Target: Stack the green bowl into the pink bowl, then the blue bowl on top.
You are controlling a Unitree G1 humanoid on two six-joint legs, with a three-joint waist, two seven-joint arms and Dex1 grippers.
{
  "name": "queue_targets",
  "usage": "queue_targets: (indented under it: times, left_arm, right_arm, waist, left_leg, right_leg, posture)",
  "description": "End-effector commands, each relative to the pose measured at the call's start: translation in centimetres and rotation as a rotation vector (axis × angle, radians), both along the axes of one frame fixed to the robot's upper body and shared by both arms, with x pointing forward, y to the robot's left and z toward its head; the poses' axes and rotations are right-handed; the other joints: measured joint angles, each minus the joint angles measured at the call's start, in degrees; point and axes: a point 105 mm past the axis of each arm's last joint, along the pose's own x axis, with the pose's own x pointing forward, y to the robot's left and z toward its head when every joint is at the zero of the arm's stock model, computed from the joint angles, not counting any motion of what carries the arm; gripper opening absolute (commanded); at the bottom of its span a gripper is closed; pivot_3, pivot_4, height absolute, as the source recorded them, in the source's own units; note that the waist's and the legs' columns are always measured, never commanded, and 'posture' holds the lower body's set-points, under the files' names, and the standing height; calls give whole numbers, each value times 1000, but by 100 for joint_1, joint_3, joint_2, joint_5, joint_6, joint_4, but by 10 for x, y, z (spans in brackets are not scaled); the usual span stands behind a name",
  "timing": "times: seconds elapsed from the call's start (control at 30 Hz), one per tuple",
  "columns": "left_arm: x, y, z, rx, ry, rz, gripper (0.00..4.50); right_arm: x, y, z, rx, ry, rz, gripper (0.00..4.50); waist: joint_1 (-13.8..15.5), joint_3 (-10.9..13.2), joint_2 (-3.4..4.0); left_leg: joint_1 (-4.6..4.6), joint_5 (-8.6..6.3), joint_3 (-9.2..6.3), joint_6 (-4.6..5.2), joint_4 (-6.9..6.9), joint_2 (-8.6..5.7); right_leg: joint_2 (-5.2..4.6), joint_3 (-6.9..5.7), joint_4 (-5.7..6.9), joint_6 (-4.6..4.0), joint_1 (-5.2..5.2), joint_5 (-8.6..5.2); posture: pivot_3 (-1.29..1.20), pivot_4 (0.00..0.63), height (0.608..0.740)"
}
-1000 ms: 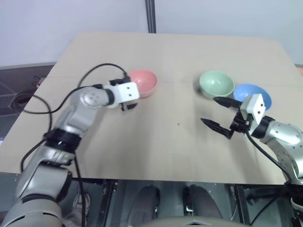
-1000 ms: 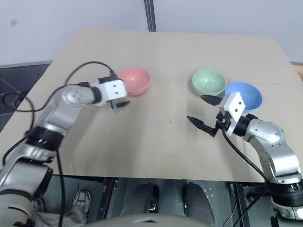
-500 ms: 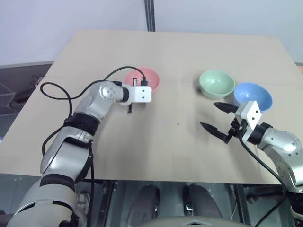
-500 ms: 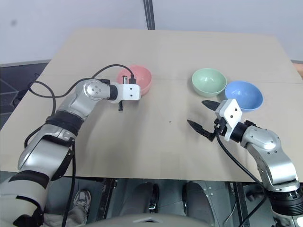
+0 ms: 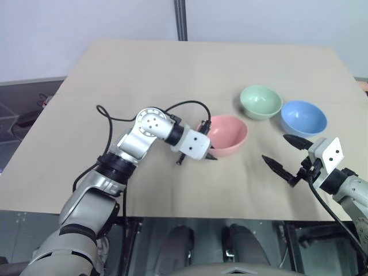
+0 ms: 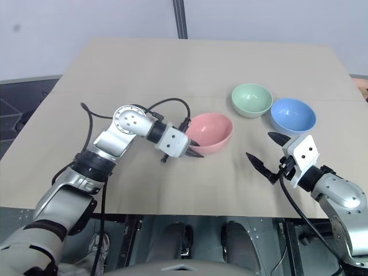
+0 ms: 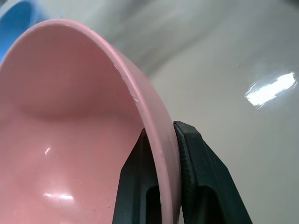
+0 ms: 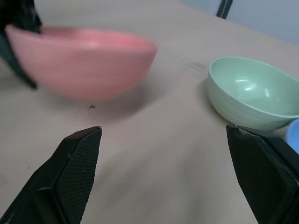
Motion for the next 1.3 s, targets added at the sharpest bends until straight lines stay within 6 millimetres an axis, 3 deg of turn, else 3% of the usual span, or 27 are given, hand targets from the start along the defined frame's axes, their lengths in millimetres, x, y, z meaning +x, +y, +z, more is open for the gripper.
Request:
queue_targets:
  times: [0.03,0.23,0.33,0.43,0.5,0.6,0.67,0.9,1.0,1.07,1.1,1.17,1.2,1.3]
  left_arm:
    - [-1,3,4,19,11,-58,1642]
    - [4,7,23,-47,-33,-23,4438]
    - [3,14,45,-151,40,87,4479]
    - [-8,28,73,-393,226,139,4479]
    - [-1,50,85,-542,243,301,4479]
    - [5,82,90,-671,151,505,4479]
    - [2,97,85,-685,200,581,4479]
    - [-25,117,78,-752,301,645,4479]
    - [-33,120,77,-772,328,659,4500]
    - [-37,120,77,-776,345,664,4500]
    - [-39,121,77,-783,357,664,4500]
    - [-44,121,78,-794,380,657,4500]
    - [-45,121,78,-797,384,656,4500]
    - [-47,120,78,-802,393,658,4500]
  right_arm:
    - [-5,1,9,3,-37,-15,4500]
    - [12,-7,10,-83,-114,-111,4500]
    - [28,-6,12,-134,-129,-103,4500]
    - [49,-4,13,-302,-167,-46,4500]
    - [75,-4,14,-375,-175,-25,4500]
    - [109,5,20,-414,-167,25,4500]
    - [127,11,20,-429,-148,49,4500]
    - [158,31,7,-465,-60,156,4500]
    - [166,32,3,-493,-34,174,3831]
    - [170,32,4,-497,-29,177,2965]
    - [172,33,5,-499,-35,177,2195]
    - [176,36,7,-501,-50,174,1666]
    - [177,36,8,-502,-55,174,1096]
    - [180,36,14,-500,-95,157,70]
  waist:
    - [6,0,0]
    - [0,0,0]
    - [-14,0,0]
    - [-78,2,5]
    - [-167,4,7]
    - [-231,6,4]
    - [-235,7,2]
    - [-126,7,3]
    - [-87,8,4]
    - [-102,8,4]
    - [-100,8,4]
    - [-116,8,4]
    - [-124,9,6]
    - [-129,9,6]
  left_leg:
    - [0,0,-1,0,4,2]
    - [1,2,12,3,16,6]
    - [-3,1,14,3,16,6]
    - [-6,1,21,3,16,11]
    - [-5,1,21,3,15,12]
    - [6,1,38,3,14,18]
    - [8,1,32,3,10,21]
    - [-6,5,30,-6,6,11]
    - [-16,4,27,-5,6,1]
    - [-20,4,26,-6,6,-3]
    - [-19,4,27,-6,6,-4]
    - [-19,4,25,-6,6,-4]
    - [-19,4,21,-7,6,-2]
    - [-15,5,20,-9,3,0]
  right_leg:
    - [6,-3,0,3,2,5]
    - [11,1,-4,10,4,19]
    - [10,5,-9,10,1,20]
    - [7,13,-8,10,-6,20]
    - [4,14,-9,10,-6,20]
    - [1,36,-6,10,-8,20]
    - [-7,46,-5,7,-8,22]
    - [-44,32,-16,5,-10,23]
    - [-56,24,-20,6,-14,23]
    - [-63,24,-25,7,-15,24]
    - [-65,25,-22,7,-15,24]
    - [-65,23,-21,7,-15,24]
    - [-62,19,-18,6,-16,24]
    - [-60,20,-13,6,-17,24]
  posture:
    - [0,150,740]
    - [0,150,740]
    - [0,150,740]
    - [0,150,740]
    - [0,150,740]
    - [0,150,740]
    - [0,150,740]
    - [0,150,740]
    - [0,150,740]
    - [0,150,740]
    - [0,150,740]
    - [0,150,740]
    - [0,150,740]
    - [0,150,740]
